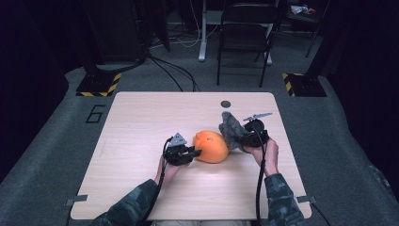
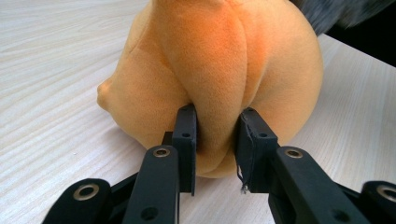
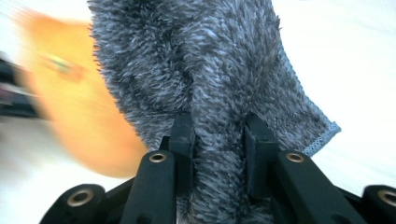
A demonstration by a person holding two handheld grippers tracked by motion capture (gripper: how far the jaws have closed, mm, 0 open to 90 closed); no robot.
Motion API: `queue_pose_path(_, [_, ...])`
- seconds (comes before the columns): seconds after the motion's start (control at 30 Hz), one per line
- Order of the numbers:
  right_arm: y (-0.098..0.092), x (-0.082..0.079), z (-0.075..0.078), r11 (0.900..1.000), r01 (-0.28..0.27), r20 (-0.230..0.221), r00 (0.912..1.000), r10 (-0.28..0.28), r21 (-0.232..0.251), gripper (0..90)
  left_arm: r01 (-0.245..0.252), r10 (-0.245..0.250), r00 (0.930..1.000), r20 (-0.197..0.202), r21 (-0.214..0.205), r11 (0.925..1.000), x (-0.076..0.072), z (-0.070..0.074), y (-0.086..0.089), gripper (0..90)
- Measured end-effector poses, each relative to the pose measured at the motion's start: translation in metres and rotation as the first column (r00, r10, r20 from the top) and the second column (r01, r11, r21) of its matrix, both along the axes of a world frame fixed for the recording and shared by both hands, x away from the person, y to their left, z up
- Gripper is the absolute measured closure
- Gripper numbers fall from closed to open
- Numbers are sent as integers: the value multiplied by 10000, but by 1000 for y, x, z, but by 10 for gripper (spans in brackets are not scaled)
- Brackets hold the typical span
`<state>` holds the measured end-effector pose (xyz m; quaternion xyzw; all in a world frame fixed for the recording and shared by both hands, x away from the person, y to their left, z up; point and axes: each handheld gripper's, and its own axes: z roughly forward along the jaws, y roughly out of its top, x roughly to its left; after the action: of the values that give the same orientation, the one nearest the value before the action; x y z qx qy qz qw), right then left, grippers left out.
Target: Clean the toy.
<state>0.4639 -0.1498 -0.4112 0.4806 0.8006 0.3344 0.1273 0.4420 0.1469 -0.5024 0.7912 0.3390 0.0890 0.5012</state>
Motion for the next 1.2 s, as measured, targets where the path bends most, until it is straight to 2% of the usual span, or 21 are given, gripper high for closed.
queue_pose_path(0.07, [11,-5,5,9980,-586,11,9983,586,247,688,-55,55,10000,31,-18,10000,0,0,0,706])
queue_pose_path(0.13, [26,-6,1,9947,-1026,-95,9947,1026,78,688,-55,55,10000,64,11,10000,1,0,-1,702])
queue_pose_path(0.2, [38,-5,-10,9950,-917,-89,9958,914,-396,691,-8,8,9999,127,-11,10000,3,0,-1,682])
queue_pose_path(0.23, [40,-3,-14,9958,-773,-27,9970,773,-487,691,-12,12,9999,148,-25,10000,3,0,-1,656])
queue_pose_path(0.3, [37,-1,-14,9970,-705,-16,9975,704,-326,690,29,-29,9998,197,-10,10000,3,1,0,575])
queue_pose_path(0.43, [37,0,-15,9974,-668,2,9978,669,-283,690,96,-143,9986,500,933,9956,-4,8,-4,439])
queue_pose_path(0.53, [38,-1,-14,9972,-662,56,9978,664,-356,690,-16,-74,9973,737,1221,9925,-8,7,-12,362])
queue_pose_path(0.63, [39,-2,-15,9973,-646,16,9979,647,-359,690,21,-180,9953,952,1647,9863,-11,4,-20,345])
queue_pose_path(0.7, [39,-2,-16,9970,-617,81,9980,622,-460,688,-86,-133,9927,1198,1809,9835,-12,2,-24,395])
queue_pose_path(0.8, [37,-1,-20,9985,-437,154,9989,442,-323,688,-302,96,9910,1332,1538,9876,-12,0,-23,562])
queue_pose_path(0.83, [36,0,-21,9987,-429,177,9989,434,-259,688,-403,236,9911,1310,1263,9912,-11,0,-22,596])
queue_pose_path(0.87, [34,0,-21,9989,-422,214,9989,426,-199,689,-458,371,9939,1041,821,9956,-11,1,-20,625])
queue_pose_path(0.9, [33,-1,-19,9996,-263,232,9994,265,-106,691,-445,372,9947,960,756,9961,-11,2,-19,647])
queue_pose_path(0.97, [32,-1,-16,9996,-256,348,9991,260,-121,693,-529,508,9963,693,296,9982,-10,5,-18,675])
queue_pose_path(1.07, [30,-4,-5,9998,-192,577,9981,196,-71,696,-602,605,9978,256,-134,9981,-8,9,-13,697])
queue_pose_path(1.2, [34,-12,17,9992,-396,921,9950,392,25,698,-688,684,9976,-121,-436,9967,-8,16,-8,699])
